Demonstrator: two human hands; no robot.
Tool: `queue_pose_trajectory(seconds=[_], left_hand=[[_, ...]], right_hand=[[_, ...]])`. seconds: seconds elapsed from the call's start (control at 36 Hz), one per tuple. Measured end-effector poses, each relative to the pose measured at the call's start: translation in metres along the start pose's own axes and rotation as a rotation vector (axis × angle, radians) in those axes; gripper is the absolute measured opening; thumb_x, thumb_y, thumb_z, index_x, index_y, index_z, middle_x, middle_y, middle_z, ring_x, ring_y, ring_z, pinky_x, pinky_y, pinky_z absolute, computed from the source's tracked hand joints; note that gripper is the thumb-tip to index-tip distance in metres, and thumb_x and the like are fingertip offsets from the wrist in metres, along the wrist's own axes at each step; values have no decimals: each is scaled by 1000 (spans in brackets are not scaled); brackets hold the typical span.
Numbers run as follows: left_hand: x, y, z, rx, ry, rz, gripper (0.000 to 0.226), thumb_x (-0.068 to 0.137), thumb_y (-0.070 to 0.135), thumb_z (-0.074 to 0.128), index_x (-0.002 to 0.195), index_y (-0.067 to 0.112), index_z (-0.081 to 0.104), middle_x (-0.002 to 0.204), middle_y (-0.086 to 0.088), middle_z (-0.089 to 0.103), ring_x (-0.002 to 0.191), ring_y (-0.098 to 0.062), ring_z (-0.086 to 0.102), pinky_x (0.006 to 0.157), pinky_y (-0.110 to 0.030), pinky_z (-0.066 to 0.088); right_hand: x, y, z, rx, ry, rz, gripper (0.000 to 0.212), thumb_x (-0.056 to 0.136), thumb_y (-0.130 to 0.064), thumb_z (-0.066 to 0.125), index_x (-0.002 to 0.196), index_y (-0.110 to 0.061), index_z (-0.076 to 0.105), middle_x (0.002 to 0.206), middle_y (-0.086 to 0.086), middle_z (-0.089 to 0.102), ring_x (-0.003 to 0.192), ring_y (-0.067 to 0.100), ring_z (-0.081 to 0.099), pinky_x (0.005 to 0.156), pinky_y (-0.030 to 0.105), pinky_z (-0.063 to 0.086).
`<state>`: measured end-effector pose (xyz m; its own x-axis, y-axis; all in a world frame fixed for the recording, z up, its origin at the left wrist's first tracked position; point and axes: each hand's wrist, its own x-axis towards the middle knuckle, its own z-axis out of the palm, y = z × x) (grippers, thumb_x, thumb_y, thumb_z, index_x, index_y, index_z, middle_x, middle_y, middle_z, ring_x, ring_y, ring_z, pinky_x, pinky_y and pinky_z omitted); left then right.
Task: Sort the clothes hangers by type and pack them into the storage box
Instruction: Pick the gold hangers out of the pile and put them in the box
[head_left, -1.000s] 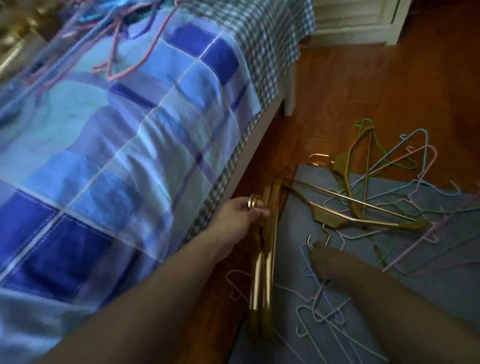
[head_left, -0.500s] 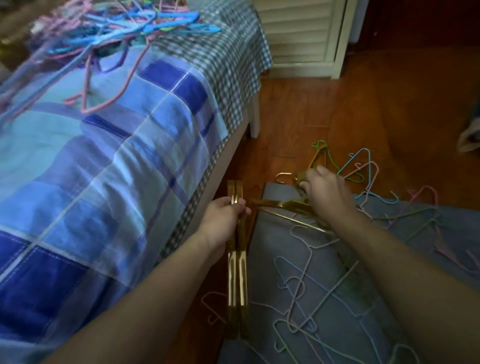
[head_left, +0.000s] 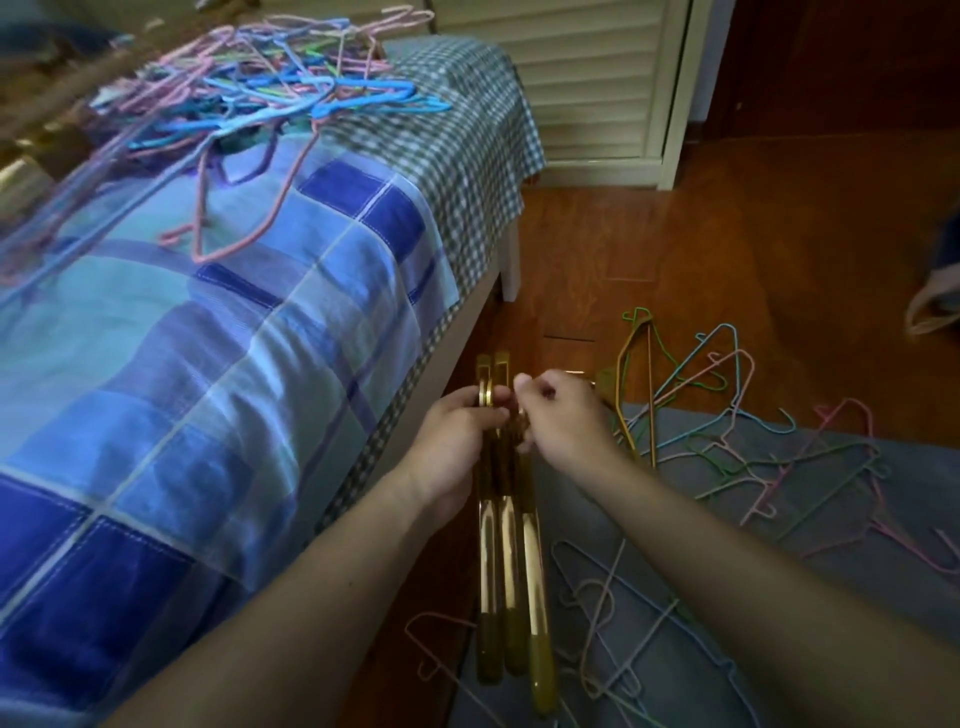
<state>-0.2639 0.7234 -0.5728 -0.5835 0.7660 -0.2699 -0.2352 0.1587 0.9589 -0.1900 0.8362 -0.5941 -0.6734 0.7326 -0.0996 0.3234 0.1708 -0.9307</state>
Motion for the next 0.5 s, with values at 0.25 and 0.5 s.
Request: queue_pose_trajectory(seconds=[0.25,0.5], left_hand=[[3,-27,-5,-11,20,-165,27,94,9,55,113,1,73,100,-13,75,88,-21,74,70,-27,56],[10,-52,-4,143,138,-259,15,94,19,60,91,10,72,86,-9,71,82,-24,69,84,-42,53]], right_hand=[[0,26,-6,251,-397,49,20,102,-9,50,100,-6,69,90,12,72,75,20,70,68,28,60],[47,156,-42,-731,-236,174,22,92,-19,55,95,-6,73,108,22,69,106,36,65,85,34,50]])
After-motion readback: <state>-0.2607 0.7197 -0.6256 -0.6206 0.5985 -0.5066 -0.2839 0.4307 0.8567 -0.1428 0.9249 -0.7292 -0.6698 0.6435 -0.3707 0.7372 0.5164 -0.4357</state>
